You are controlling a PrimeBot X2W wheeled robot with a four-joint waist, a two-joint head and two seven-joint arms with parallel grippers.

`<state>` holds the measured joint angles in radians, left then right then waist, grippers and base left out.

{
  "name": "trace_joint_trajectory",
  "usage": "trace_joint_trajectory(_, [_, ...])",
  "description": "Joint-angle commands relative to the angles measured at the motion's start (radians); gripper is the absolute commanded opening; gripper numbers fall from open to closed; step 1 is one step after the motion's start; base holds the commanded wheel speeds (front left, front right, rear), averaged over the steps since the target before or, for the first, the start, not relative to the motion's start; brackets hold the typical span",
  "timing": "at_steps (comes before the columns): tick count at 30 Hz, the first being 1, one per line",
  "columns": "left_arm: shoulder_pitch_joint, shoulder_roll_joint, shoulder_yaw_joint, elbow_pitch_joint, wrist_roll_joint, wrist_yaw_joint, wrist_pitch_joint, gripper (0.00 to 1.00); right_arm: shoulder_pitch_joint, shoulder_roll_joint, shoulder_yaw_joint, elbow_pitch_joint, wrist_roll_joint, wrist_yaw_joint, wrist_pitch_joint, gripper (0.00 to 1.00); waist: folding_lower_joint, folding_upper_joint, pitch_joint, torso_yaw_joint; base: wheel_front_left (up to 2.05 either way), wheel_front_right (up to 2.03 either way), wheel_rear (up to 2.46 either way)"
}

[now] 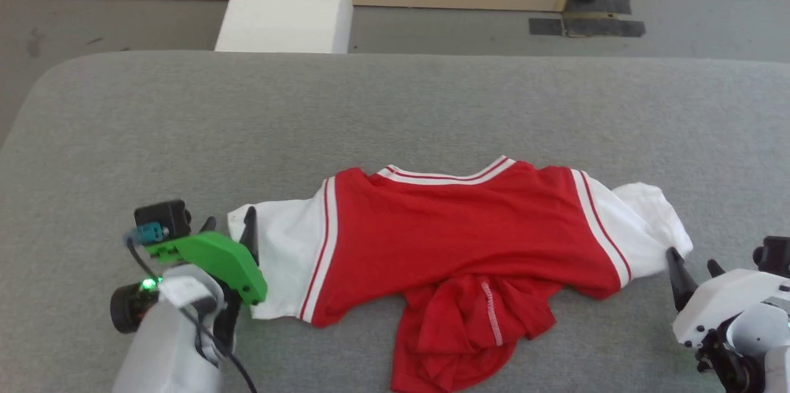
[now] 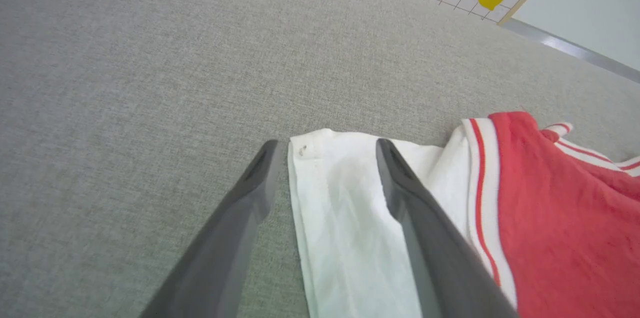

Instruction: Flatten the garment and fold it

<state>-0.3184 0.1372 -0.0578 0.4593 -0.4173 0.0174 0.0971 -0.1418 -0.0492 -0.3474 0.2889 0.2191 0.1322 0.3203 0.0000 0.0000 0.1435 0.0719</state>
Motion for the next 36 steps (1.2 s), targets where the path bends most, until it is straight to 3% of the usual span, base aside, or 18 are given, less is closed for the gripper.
trace_joint_trajectory(1, [-0.031,0.018,0.005,0.021,-0.006,0.016,0.030,1.00,0.005,-0.001,0.011,-0.012,0.012,-0.002,-0.012,1.00,0.0000,0.0000,0.023,-0.031,0.00,0.00,0.00])
trace_joint_trajectory(7, [-0.084,0.051,0.020,0.093,-0.016,0.065,0.149,1.00,0.004,-0.001,0.055,-0.048,0.033,-0.002,-0.023,1.00,0.0000,0.0000,0.053,-0.075,0.00,0.00,0.00])
trace_joint_trajectory(16, [-0.099,0.054,0.018,0.146,-0.057,0.063,0.269,1.00,0.030,-0.001,0.091,-0.099,0.054,-0.002,-0.036,1.00,0.0000,0.0000,0.069,-0.103,0.00,0.00,0.00])
trace_joint_trajectory(17, [-0.095,0.056,0.011,0.152,-0.058,0.059,0.290,0.49,0.034,-0.001,0.093,-0.103,0.055,-0.002,-0.036,1.00,0.0000,0.0000,0.068,-0.105,0.00,0.00,0.00])
trace_joint_trajectory(19, [-0.088,0.058,0.000,0.158,-0.066,0.044,0.330,0.00,0.040,-0.001,0.098,-0.111,0.055,-0.002,-0.036,1.00,0.0000,0.0000,0.067,-0.106,0.00,0.00,0.00])
trace_joint_trajectory(24, [-0.068,0.060,-0.010,0.121,-0.068,0.034,0.328,0.00,0.039,-0.001,0.126,-0.158,0.030,-0.002,-0.093,1.00,0.0000,0.0000,0.059,-0.101,0.00,0.00,0.00])
trace_joint_trajectory(29, [-0.023,0.060,0.003,0.062,-0.071,0.043,0.267,0.00,-0.001,-0.001,0.159,-0.183,-0.087,-0.002,-0.167,1.00,0.0000,0.0000,0.047,-0.087,0.00,0.00,0.00])
trace_joint_trajectory(36, [0.052,0.055,0.010,-0.020,-0.073,0.060,0.226,0.00,-0.135,-0.026,0.163,-0.045,-0.177,-0.002,-0.153,1.00,0.0000,0.0000,0.045,-0.045,0.00,0.00,0.00])
